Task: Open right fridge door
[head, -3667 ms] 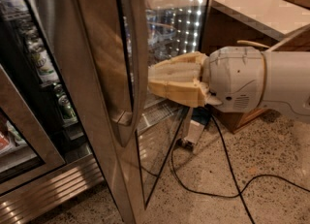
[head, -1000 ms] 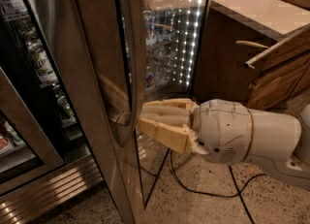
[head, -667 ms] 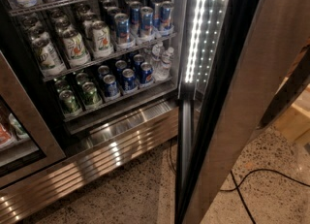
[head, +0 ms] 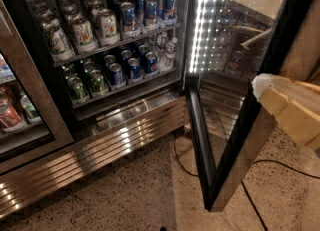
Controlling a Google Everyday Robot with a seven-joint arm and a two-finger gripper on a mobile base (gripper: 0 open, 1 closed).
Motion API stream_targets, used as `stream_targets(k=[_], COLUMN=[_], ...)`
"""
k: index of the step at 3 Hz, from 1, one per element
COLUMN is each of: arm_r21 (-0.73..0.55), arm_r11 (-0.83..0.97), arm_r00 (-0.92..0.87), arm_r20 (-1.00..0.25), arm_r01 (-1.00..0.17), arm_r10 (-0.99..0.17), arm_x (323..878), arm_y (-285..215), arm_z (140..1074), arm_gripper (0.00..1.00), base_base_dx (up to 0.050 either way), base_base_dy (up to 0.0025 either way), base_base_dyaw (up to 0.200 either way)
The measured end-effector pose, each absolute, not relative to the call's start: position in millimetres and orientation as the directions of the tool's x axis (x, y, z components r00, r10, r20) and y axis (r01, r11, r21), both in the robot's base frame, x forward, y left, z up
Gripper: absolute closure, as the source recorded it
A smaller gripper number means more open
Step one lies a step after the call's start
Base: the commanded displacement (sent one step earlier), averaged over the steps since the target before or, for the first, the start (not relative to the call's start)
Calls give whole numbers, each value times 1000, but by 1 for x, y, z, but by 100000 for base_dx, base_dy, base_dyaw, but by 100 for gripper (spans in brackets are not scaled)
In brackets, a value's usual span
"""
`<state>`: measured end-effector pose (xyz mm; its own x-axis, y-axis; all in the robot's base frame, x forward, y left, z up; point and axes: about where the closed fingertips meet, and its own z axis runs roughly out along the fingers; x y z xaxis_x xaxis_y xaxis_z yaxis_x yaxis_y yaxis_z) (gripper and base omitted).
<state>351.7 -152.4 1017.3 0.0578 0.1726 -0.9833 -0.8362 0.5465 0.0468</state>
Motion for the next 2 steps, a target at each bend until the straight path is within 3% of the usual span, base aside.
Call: stream_targets(k=[1,2], arm_r21=[47,47], arm_r11=[546,546], arm_r00=[58,58], arm_r20=[-983,-983], arm_r01=[-836,-836], arm_r10=[173,173], arm_x=[352,352], arm_y=[-152,-152], arm_z=[1017,1017], arm_gripper=[100,83], base_base_dx=[0,0], base_base_dy=[0,0], base_base_dyaw=[0,0])
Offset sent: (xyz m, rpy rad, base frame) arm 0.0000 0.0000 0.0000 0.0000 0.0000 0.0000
